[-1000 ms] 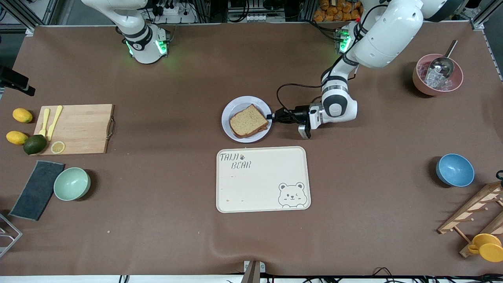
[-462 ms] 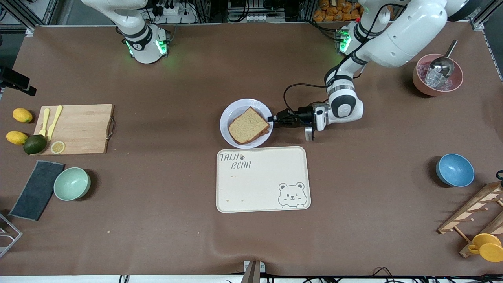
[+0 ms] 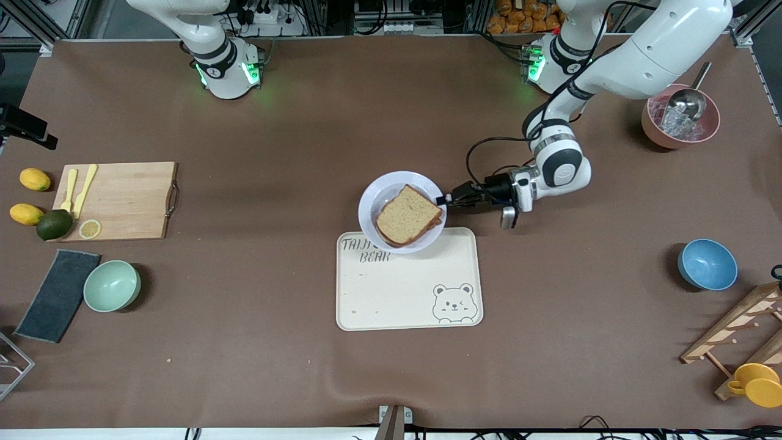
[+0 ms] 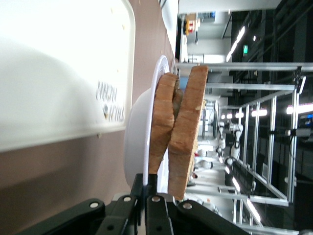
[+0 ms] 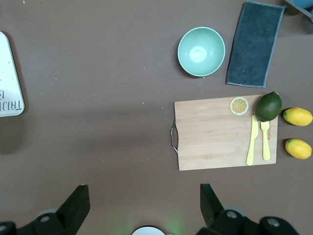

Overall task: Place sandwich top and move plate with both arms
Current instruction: 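Slide the plate with the left gripper onto the bear tray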

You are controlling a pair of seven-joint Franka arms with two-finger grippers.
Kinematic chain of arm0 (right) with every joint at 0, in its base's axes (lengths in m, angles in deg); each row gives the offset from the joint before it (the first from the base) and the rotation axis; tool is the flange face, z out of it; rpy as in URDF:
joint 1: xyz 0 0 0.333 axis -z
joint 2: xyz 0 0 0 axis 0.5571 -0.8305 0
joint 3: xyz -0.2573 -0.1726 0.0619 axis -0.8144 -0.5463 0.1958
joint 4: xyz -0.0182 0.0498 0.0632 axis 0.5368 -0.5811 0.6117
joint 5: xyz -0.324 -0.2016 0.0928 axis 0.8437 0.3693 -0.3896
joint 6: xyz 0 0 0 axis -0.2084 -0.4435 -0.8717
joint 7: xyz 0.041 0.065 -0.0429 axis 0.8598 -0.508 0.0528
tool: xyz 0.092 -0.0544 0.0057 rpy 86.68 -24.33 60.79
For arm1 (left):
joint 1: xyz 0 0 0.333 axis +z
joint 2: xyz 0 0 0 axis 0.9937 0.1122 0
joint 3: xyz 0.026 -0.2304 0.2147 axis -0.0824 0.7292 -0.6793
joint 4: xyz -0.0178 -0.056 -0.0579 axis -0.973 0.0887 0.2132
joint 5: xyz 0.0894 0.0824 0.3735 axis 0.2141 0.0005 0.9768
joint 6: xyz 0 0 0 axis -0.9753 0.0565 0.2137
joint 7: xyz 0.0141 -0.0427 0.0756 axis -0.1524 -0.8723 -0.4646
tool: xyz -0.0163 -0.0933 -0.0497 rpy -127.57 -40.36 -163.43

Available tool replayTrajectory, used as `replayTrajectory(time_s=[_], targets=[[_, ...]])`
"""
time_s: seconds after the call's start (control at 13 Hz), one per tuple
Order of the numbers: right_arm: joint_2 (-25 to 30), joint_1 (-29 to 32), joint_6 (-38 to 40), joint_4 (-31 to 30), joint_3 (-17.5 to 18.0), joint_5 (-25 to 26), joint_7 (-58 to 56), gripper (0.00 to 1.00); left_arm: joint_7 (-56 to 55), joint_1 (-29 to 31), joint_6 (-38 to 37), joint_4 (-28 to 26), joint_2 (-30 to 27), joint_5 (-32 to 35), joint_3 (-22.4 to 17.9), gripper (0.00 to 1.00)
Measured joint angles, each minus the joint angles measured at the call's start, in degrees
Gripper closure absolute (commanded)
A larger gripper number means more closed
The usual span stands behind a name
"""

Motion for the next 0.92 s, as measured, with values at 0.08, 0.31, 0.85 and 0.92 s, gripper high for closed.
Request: replayTrajectory(time_s=[0.08, 0.31, 0.85, 0.92], targets=[[-0.01, 0.00, 0.00, -0.01, 0.00, 0.00, 0.00, 0.00, -0.31, 1.41, 0.04, 0.36, -0.10, 0.03, -0.02, 1.00], [-0.02, 0.00, 0.00, -0.02, 0.00, 0.00, 0.00, 0.00, -3.16, 3.30, 0.54, 2.97, 0.24, 0.25, -1.25, 1.00], [-0.02, 0.00, 0.00, -0.06, 0.00, 0.00, 0.04, 0.00, -3.72, -0.12, 9.08, 13.77, 8.85, 0.26, -3.36, 1.00], [-0.02, 0.00, 0.00, -0.05, 0.00, 0.00, 0.04, 0.00, -3.72, -1.63, 9.22, 14.80, 9.77, 0.26, -4.85, 1.00]])
